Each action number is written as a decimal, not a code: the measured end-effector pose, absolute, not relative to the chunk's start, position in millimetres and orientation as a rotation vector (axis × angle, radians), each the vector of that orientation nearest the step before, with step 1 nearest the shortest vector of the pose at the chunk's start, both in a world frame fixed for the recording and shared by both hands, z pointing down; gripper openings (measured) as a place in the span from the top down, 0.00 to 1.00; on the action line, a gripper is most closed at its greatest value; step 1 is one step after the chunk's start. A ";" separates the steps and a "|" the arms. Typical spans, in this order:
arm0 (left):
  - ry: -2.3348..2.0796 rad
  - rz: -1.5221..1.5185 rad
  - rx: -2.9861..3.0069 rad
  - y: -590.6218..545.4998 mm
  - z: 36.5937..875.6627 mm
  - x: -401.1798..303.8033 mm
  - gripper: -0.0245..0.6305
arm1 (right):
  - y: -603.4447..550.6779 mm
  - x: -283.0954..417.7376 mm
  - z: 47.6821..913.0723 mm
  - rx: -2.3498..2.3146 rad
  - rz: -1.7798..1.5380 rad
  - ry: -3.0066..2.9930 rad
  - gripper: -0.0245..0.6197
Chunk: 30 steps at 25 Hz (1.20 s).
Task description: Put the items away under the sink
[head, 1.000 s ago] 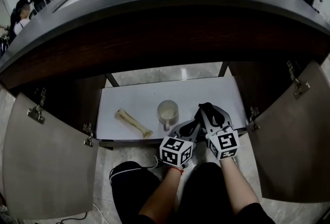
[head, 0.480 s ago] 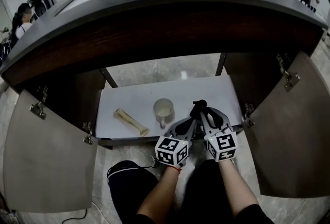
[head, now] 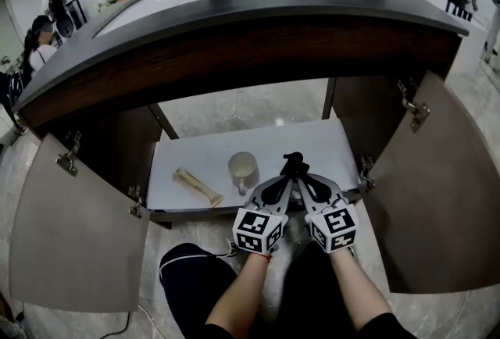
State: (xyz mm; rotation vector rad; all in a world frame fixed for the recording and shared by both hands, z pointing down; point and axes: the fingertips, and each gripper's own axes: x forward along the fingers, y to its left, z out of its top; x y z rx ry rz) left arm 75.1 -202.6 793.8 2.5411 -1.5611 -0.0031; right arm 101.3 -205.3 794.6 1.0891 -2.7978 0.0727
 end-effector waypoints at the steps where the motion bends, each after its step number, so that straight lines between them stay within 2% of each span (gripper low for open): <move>1: -1.570 0.000 2.556 -200.9 789.8 78.5 0.95 | -202.6 102.5 793.8 1.084 0.078 -2.799 0.89; 30: -1.619 0.018 2.601 -170.4 769.3 121.4 0.95 | -157.5 136.7 768.1 1.002 0.022 -2.842 0.90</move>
